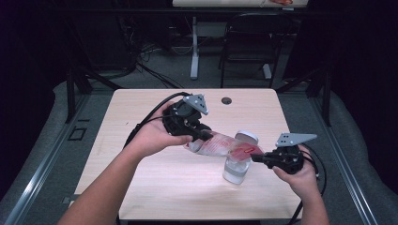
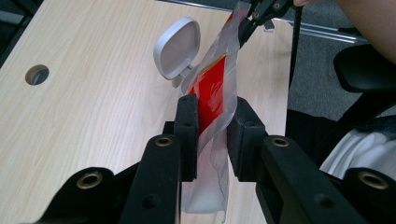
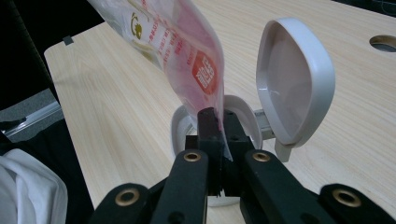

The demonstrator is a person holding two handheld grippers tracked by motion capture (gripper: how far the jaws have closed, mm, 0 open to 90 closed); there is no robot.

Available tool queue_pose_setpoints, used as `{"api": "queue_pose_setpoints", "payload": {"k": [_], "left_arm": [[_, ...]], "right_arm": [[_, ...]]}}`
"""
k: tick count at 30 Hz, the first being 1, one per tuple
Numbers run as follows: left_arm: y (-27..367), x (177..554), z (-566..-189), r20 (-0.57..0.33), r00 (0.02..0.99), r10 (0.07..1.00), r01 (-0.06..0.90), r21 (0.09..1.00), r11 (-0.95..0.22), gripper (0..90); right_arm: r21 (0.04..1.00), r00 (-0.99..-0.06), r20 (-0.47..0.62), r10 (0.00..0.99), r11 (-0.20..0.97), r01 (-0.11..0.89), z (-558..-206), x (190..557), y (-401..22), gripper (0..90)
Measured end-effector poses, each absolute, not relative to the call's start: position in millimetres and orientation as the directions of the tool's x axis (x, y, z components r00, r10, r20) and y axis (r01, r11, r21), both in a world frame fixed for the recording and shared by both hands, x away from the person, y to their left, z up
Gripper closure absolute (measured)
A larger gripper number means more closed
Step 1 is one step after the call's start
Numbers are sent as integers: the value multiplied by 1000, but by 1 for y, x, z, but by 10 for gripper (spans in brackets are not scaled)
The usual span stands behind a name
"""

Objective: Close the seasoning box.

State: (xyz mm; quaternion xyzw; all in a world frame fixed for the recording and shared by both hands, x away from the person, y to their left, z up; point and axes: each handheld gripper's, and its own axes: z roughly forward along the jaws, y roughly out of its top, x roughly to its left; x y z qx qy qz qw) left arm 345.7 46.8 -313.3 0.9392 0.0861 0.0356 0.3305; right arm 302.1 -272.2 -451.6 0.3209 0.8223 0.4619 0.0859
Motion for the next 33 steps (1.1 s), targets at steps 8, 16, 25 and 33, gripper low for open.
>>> {"api": "queue_pose_setpoints", "payload": {"k": [8,16,25,33], "left_arm": [[43,346,-312,26,983,180,126,620,-774,783],[44,343,-308,12,986,165,122,625,-771,811],[39,343,-309,-5,986,165,133,619,-774,814],[33,346,-311,-6,984,176,142,616,-774,800]], "right_arm": [[817,-774,167,611,354,456,-453,303,-274,900],[812,-781,165,602,367,454,-448,300,-274,900],[800,-782,183,596,372,471,-451,300,-277,900],[794,-770,185,610,369,483,-452,301,-280,900]]}}
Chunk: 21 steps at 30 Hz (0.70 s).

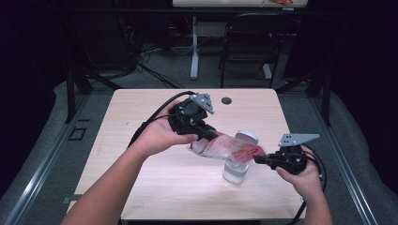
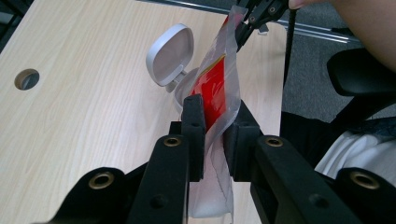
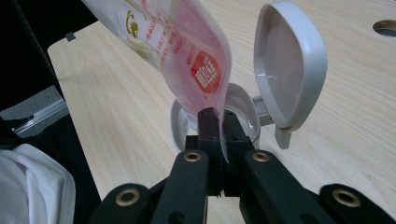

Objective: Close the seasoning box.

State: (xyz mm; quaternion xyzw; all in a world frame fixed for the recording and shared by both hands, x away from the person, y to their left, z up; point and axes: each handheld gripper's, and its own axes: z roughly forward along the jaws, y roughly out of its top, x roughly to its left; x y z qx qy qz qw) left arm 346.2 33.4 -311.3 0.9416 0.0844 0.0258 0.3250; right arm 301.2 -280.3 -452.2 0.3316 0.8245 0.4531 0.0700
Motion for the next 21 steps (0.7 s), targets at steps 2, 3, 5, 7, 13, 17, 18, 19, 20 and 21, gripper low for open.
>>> {"api": "queue_pose_setpoints", "payload": {"k": [2,3,5,7,13,17,18,19,20,21], "left_arm": [[32,346,-311,-4,984,177,142,618,-773,792],[31,346,-311,-4,984,176,141,619,-773,788],[30,346,-311,-4,985,173,138,618,-774,787],[28,346,-310,-4,986,167,134,616,-776,787],[27,345,-308,8,985,170,129,616,-777,790],[29,345,-306,2,986,166,129,623,-772,790],[29,344,-305,2,986,166,129,621,-773,790],[28,344,-305,5,986,164,126,621,-774,790],[28,344,-305,5,987,163,125,622,-773,790],[28,344,-305,4,987,163,125,623,-772,790]], "right_arm": [[791,-767,185,614,370,487,-453,301,-281,900],[790,-766,186,616,370,489,-453,301,-281,900],[785,-765,188,617,374,494,-453,302,-282,900],[784,-764,186,618,374,494,-454,302,-282,900],[781,-768,197,610,376,499,-455,302,-281,900],[783,-773,208,599,372,499,-454,301,-280,900],[781,-774,205,599,377,498,-454,302,-280,900],[781,-774,205,599,377,498,-454,302,-280,900],[783,-773,211,599,370,500,-454,301,-280,900],[782,-773,211,599,371,501,-454,302,-280,900]]}}
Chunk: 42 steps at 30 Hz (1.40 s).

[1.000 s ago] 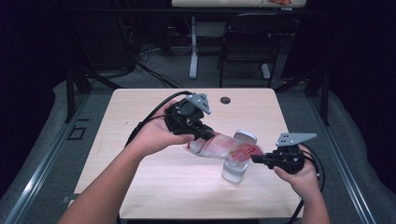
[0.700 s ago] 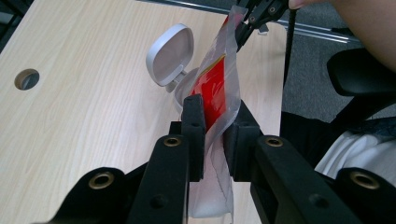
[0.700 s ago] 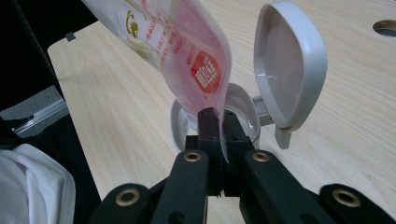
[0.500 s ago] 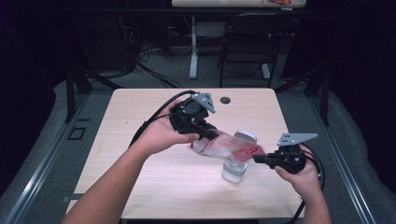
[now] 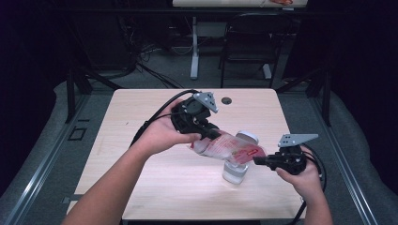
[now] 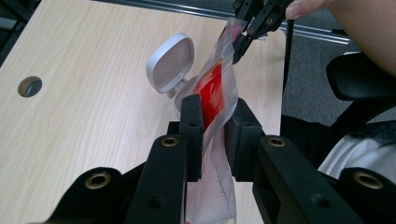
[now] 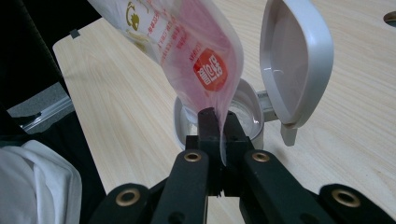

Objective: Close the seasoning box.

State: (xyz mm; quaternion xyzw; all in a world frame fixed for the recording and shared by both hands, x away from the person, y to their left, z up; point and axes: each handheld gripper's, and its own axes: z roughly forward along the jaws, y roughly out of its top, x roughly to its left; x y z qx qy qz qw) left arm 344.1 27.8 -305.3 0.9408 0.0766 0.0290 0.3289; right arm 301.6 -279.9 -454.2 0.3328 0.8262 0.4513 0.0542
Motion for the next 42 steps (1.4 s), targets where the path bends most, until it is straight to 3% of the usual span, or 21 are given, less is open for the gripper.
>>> {"api": "queue_pose_setpoints", "payload": {"k": [42], "left_arm": [[24,343,-303,6,988,155,117,627,-770,790]], "right_arm": [[776,-769,209,604,376,506,-456,301,-281,900]]}}
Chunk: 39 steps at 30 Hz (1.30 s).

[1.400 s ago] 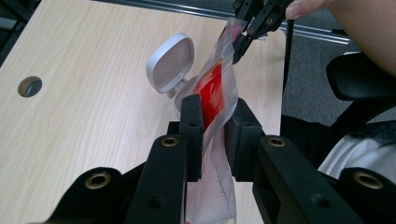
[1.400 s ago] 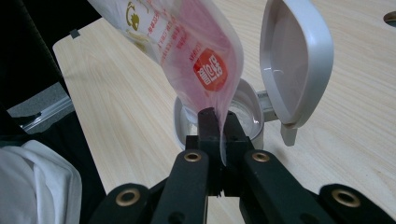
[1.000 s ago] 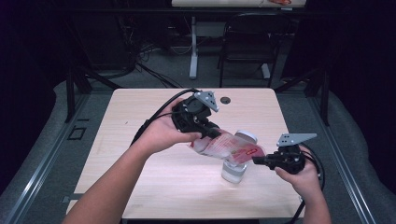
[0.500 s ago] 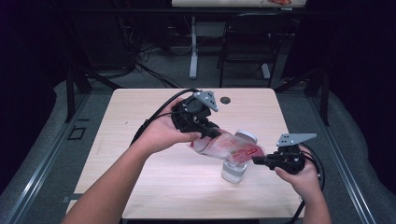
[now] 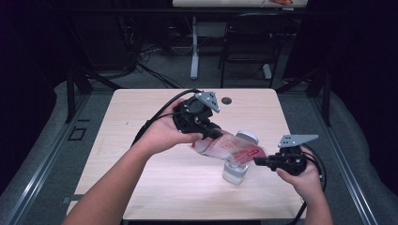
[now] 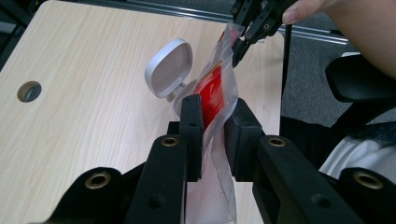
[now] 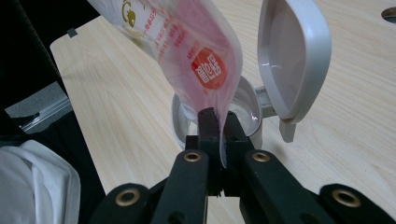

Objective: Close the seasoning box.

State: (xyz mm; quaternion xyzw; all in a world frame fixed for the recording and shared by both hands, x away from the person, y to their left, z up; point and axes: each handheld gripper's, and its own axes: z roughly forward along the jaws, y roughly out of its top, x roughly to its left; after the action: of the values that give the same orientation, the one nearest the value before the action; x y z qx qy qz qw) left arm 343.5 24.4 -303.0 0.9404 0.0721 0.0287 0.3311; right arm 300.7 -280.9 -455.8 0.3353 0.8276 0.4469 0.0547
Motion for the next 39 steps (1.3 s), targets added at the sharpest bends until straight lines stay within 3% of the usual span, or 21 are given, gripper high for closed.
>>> {"api": "queue_pose_setpoints", "payload": {"k": [39], "left_arm": [[32,344,-303,7,987,160,119,635,-764,791]], "right_arm": [[782,-769,186,611,382,493,-452,299,-277,900]]}}
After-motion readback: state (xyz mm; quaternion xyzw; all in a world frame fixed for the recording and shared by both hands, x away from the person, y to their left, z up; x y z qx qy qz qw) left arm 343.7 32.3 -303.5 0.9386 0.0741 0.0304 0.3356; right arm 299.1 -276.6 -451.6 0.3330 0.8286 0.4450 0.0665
